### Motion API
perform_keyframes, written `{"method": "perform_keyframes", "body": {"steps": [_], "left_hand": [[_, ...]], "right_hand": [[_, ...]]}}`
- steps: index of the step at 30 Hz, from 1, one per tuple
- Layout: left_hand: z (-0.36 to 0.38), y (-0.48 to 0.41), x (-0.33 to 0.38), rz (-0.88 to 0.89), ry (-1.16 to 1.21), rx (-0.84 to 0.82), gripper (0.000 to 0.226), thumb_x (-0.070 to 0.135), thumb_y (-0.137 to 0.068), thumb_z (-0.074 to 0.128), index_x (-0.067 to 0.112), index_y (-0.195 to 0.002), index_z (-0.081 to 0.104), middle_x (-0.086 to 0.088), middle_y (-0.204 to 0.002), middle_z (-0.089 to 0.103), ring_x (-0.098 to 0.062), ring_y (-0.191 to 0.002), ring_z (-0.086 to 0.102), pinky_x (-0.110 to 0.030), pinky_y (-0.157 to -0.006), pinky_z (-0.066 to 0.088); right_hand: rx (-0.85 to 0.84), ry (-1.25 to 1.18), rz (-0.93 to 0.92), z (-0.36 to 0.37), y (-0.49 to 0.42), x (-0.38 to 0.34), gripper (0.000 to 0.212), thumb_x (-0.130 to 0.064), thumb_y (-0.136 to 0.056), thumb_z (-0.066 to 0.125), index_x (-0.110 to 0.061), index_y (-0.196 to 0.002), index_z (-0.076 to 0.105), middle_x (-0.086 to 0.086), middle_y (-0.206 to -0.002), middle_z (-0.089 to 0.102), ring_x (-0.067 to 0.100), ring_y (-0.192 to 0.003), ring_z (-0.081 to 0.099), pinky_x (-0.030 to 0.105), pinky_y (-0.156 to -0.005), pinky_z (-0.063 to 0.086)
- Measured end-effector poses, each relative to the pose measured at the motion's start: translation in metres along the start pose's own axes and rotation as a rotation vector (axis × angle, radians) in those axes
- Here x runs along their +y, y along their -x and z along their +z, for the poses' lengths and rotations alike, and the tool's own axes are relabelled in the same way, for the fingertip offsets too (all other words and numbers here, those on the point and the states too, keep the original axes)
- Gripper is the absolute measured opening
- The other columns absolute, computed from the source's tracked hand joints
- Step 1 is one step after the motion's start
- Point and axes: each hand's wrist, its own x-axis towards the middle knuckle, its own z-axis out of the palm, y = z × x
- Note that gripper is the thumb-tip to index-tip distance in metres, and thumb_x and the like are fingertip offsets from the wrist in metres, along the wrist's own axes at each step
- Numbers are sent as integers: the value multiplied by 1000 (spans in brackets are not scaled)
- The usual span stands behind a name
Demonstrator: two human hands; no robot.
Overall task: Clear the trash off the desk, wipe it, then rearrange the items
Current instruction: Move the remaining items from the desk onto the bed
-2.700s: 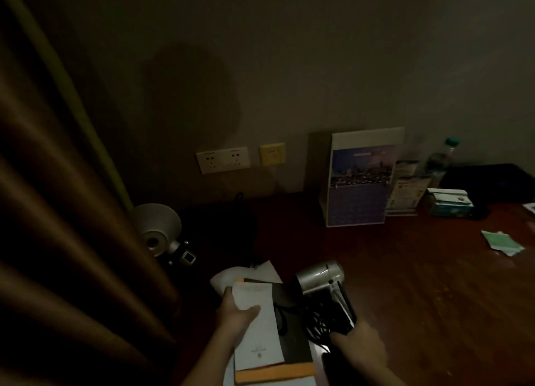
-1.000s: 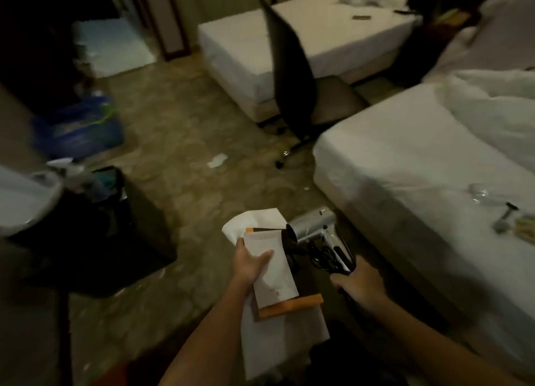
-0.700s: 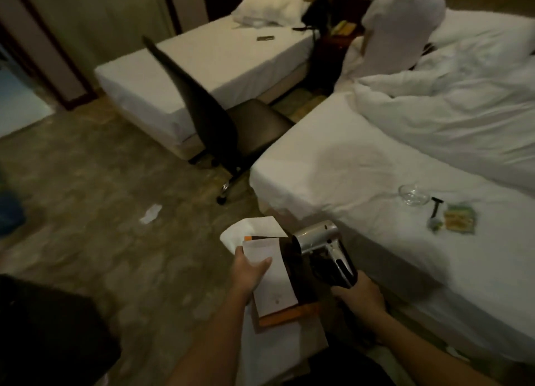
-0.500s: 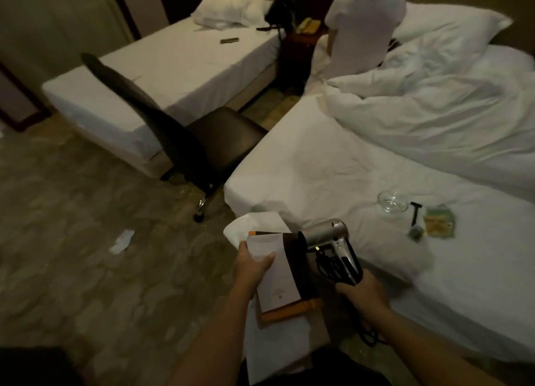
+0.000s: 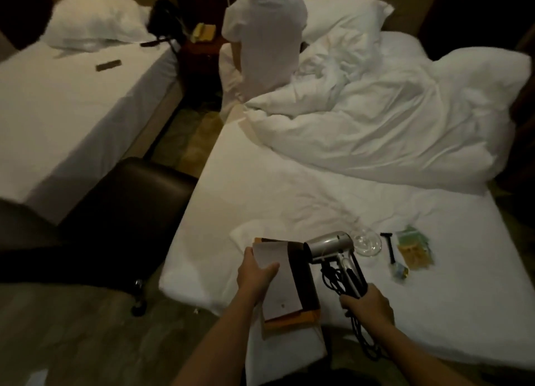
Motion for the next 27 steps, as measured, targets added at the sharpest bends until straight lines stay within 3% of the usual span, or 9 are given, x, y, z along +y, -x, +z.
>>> {"method": "perform_keyframes", "body": {"steps": [7, 10, 13, 15, 18, 20, 22, 27], "left_hand": [[-2, -103, 62, 66, -47, -170, 60, 31, -81, 71, 25, -126, 32, -5, -113, 56, -23, -93, 54, -35, -80, 50], [3, -127, 74, 82, -85, -236, 68, 27, -84, 69, 26, -136, 26, -4, -116, 55, -23, -97, 53, -39, -86, 50], [7, -141, 83, 83, -101, -302, 80, 33, -78, 69, 27, -142, 22, -11, -130, 52, -30, -109, 53, -45, -93, 49], [13, -147, 87, 47, -173, -324, 91, 31, -82, 69, 30, -150, 9, -17, -144, 37, -36, -122, 46, -48, -101, 42], [23, -156, 92, -46, -515, -239, 100, 36, -86, 69, 39, -150, -7, -16, -157, 0, -40, -137, 29, -59, -111, 20], [30, -160, 98, -7, -702, -190, 90, 37, -87, 67, 38, -151, 4, -12, -158, -3, -36, -140, 26, -62, -111, 14], [38, -162, 101, 72, -799, -190, 77, 38, -86, 66, 35, -147, 20, -7, -158, 6, -30, -136, 35, -61, -111, 17], [58, -158, 95, 162, -900, -192, 59, 42, -88, 61, 29, -140, 35, -2, -148, 30, -24, -127, 45, -45, -106, 27]], "right_hand": [[79, -103, 189, 4, -50, -56, 39, -36, -67, 74, -17, -96, 56, 3, -87, 67, 23, -78, 66, 30, -70, 50], [98, -89, 191, -4, -65, -72, 42, -38, -63, 73, -18, -96, 55, 3, -89, 67, 23, -79, 66, 30, -71, 50], [107, -101, 198, -9, -80, -81, 43, -37, -64, 73, -18, -99, 56, 2, -91, 67, 22, -80, 67, 32, -74, 52], [102, -101, 193, -12, -90, -84, 47, -39, -63, 73, -18, -101, 56, 2, -91, 67, 22, -79, 68, 34, -75, 53], [89, -95, 172, -19, -102, -88, 48, -39, -62, 73, -19, -102, 56, 0, -91, 66, 20, -79, 66, 33, -74, 53], [75, -82, 154, -23, -111, -90, 44, -36, -66, 73, -19, -103, 54, 0, -91, 65, 19, -81, 64, 31, -72, 51], [51, -71, 128, -26, -121, -93, 43, -35, -68, 72, -18, -103, 53, -1, -91, 65, 19, -80, 64, 31, -72, 50], [-43, 0, 74, -25, -149, -100, 50, -34, -71, 73, -15, -110, 48, 4, -101, 63, 21, -86, 61, 28, -66, 44]]}}
